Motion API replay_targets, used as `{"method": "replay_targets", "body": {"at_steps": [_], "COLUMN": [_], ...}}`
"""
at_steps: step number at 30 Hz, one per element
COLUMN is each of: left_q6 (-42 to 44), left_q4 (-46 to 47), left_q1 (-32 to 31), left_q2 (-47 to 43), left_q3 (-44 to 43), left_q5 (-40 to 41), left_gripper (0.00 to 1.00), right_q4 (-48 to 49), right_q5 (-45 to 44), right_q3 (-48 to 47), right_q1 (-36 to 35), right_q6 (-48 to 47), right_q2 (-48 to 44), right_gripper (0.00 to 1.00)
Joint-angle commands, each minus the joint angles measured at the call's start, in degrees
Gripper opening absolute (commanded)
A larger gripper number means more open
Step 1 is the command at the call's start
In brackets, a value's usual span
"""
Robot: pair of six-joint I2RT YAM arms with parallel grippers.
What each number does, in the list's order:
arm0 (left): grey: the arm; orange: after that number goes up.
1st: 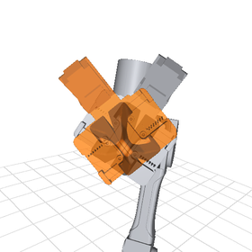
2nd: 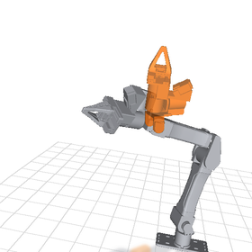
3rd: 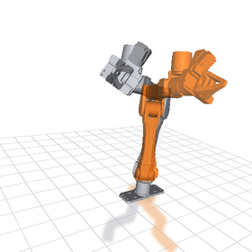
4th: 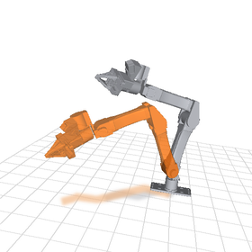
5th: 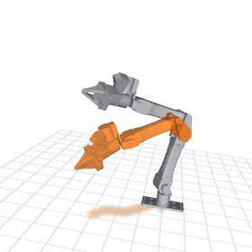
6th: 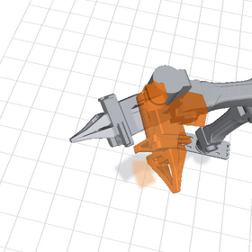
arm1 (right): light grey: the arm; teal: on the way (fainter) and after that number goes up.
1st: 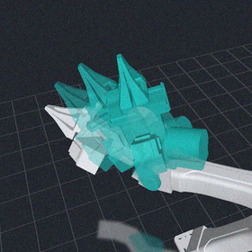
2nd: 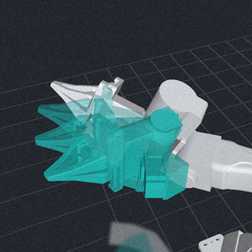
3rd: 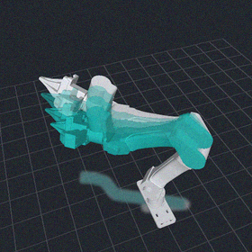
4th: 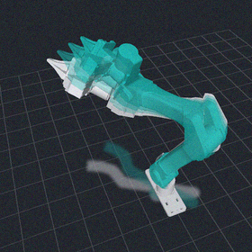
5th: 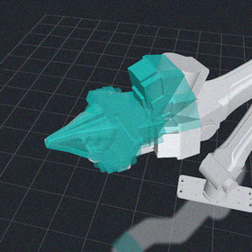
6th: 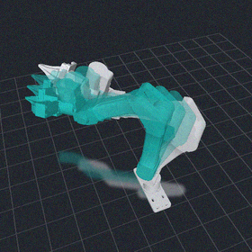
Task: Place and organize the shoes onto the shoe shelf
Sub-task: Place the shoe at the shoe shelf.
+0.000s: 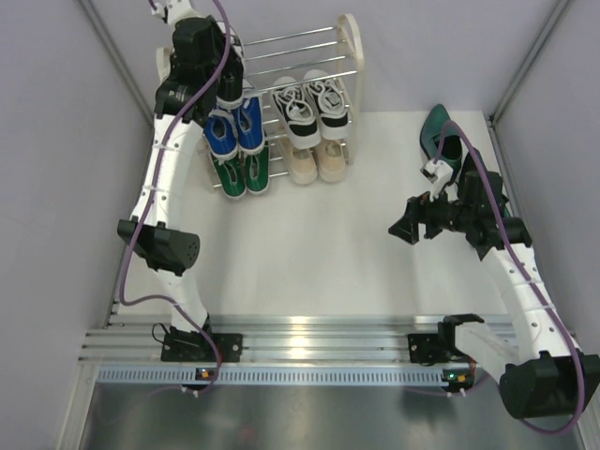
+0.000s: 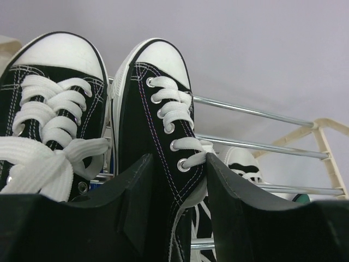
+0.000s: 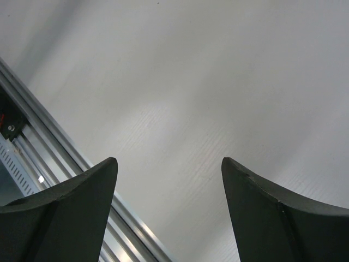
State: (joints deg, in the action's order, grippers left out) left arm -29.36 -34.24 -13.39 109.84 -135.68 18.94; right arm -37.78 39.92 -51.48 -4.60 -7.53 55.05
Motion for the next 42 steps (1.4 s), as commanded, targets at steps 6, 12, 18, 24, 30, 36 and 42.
{"method": "replay_targets", "body": {"at_steps": [6,12,18,24,30,36,42], "left_q6": [4.67,1.95,-2.7,-8.25,-11.41,-13.17,-13.17], "left_q4": [2.33,1.98,1.9,3.47,5.5,6.46,7.6], "left_q1": [0.47,0.99,2.75,4.51,5.3,5.74,5.92], "left_q2": [-0.94,-1.12,-0.95,-1.65,-2.53,-2.44,-2.7], "left_q3": [2.25,4.1,1.56,-0.2,-0.2,-0.03,-0.03], "left_q5": [2.86,-1.61,-8.03,-11.73,-12.61,-14.54,-15.16], "left_gripper": [0.39,0.23,0.04,0.0,0.0,0.0,0.0], "right_q4": [-0.01,-0.1,-0.01,-0.01,-0.1,-0.01,-0.01], "right_q5": [-0.28,-0.28,-0.46,-0.37,-0.37,-0.46,-0.46], "right_q3": [-2.39,-2.39,-2.48,-2.39,-2.39,-2.39,-2.39], "right_q1": [0.65,0.65,0.65,0.73,0.65,0.65,0.73], "right_q6": [-0.73,-0.82,-0.82,-0.73,-0.73,-0.73,-0.82], "right_q2": [-0.99,-0.99,-0.99,-1.08,-1.17,-1.26,-1.26], "right_gripper": [0.77,0.77,0.77,0.77,0.77,0.77,0.77]}}
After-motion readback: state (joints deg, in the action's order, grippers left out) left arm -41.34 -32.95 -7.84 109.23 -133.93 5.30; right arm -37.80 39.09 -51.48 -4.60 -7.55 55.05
